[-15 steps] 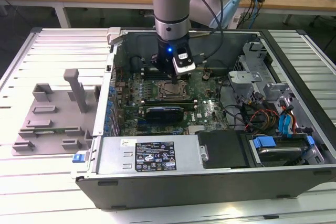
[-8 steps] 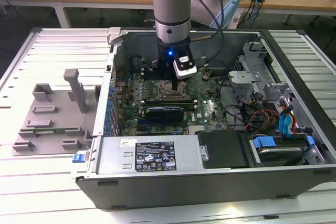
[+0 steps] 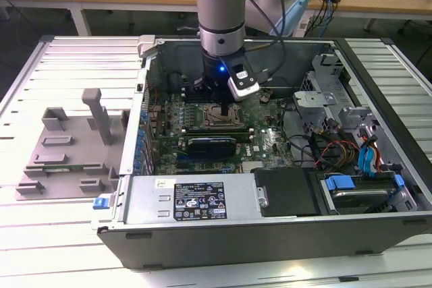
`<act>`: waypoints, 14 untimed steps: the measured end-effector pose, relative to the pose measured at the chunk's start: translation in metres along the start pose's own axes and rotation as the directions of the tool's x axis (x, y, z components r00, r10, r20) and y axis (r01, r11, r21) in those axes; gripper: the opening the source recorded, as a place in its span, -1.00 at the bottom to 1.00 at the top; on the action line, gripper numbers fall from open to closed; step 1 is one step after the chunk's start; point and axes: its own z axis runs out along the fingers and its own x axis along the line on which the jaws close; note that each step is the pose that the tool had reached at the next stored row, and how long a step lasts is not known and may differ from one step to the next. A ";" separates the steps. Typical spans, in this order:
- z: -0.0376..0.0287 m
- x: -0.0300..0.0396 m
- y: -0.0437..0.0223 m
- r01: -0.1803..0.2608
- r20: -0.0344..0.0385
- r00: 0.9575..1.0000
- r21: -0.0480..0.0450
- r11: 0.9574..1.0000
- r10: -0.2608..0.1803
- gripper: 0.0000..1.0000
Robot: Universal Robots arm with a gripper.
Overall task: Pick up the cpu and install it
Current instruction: 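Install the first cpu locking lever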
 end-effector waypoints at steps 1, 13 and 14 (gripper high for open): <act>0.0002 0.0000 0.0000 0.018 -0.001 1.000 -0.001 1.000 -0.018 -0.79; -0.0162 -0.0017 0.0005 0.127 -0.017 0.992 0.015 0.992 -0.127 -0.79; -0.0237 -0.0025 0.0007 0.128 -0.017 0.992 0.015 0.992 -0.127 -0.79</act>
